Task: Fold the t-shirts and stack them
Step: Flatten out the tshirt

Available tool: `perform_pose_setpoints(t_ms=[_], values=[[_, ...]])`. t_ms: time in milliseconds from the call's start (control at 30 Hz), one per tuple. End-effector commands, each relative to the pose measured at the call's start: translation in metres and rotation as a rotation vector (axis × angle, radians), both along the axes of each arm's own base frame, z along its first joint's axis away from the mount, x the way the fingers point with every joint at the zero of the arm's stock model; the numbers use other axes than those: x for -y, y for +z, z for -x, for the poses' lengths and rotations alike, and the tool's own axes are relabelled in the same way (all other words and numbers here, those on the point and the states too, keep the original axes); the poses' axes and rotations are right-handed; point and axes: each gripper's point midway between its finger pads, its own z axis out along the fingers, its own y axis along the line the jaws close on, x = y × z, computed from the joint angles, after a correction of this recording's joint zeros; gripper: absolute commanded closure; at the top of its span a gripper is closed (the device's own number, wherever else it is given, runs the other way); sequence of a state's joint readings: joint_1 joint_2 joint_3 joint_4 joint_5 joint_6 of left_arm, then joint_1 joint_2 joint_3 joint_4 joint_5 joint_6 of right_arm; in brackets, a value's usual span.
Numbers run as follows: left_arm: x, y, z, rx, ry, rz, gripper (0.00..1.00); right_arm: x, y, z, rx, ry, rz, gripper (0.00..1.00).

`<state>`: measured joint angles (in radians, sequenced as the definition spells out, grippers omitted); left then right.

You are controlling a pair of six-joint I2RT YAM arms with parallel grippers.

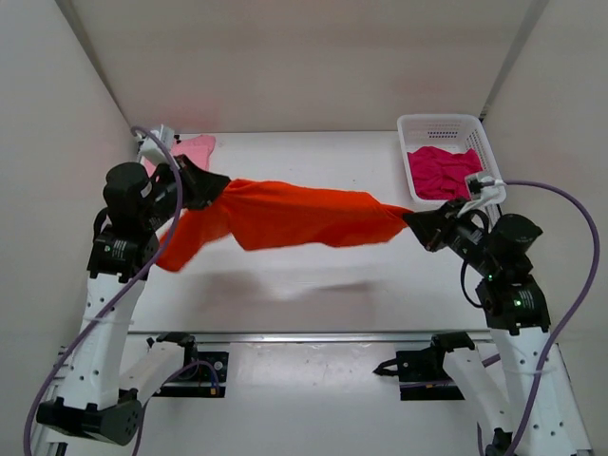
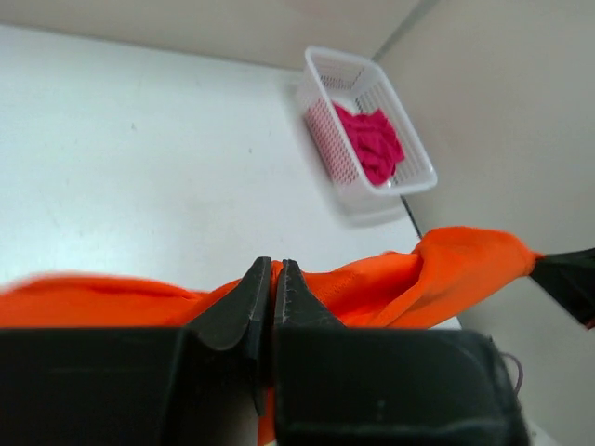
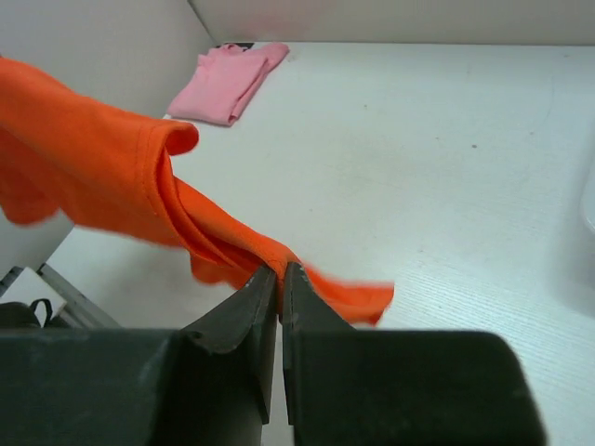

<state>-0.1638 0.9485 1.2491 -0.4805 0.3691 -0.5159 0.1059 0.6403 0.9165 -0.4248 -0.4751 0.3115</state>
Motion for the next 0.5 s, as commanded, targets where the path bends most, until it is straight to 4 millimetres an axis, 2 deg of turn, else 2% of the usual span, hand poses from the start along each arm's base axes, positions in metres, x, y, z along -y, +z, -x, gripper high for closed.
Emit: perform_pose_setpoints(t_ms=[0, 33, 67, 167, 200, 233, 267, 300, 333, 367, 400, 467], values=[[-0.023, -0.035, 0.012, -0.091, 0.062, -0.077, 0.87, 0.015, 0.0, 0.011, -0.014, -0.034, 0.028, 1.0], [-0.023, -0.038, 0.016, -0.097, 0.058, -0.089, 0.8, 0.013, 0.003, 0.016, -0.007, -0.009, 0.023, 1.0], [-0.025, -0.045, 0.017, -0.118, 0.065, -0.1, 0.78, 0.011, 0.002, 0.017, -0.013, 0.005, 0.018, 1.0], [-0.023, -0.072, 0.011, -0.19, 0.062, -0.145, 0.85, 0.014, -0.013, 0.008, -0.047, -0.01, 0.005, 1.0], [-0.019, -0.086, 0.005, -0.223, 0.047, -0.16, 0.81, 0.015, -0.024, 0.001, -0.077, -0.024, 0.004, 1.0], [-0.018, -0.102, -0.005, -0.251, 0.053, -0.179, 0.7, 0.009, -0.039, -0.002, -0.114, -0.003, 0.015, 1.0], [-0.015, -0.11, -0.01, -0.251, 0.048, -0.193, 0.54, 0.007, -0.053, -0.01, -0.156, -0.007, 0.035, 1.0], [-0.014, -0.129, -0.021, -0.286, 0.043, -0.201, 0.48, 0.006, -0.062, -0.012, -0.174, -0.013, 0.052, 1.0], [-0.017, -0.149, -0.029, -0.33, 0.053, -0.227, 0.41, 0.006, -0.082, -0.018, -0.226, -0.032, 0.082, 1.0], [-0.017, -0.162, -0.033, -0.367, 0.035, -0.246, 0.39, 0.006, -0.098, -0.021, -0.268, -0.052, 0.111, 1.0], [-0.018, -0.168, -0.032, -0.394, 0.027, -0.256, 0.38, 0.005, -0.104, -0.022, -0.281, -0.056, 0.126, 1.0], [-0.016, -0.178, -0.025, -0.406, 0.012, -0.292, 0.38, 0.012, -0.13, -0.022, -0.35, -0.087, 0.153, 1.0]])
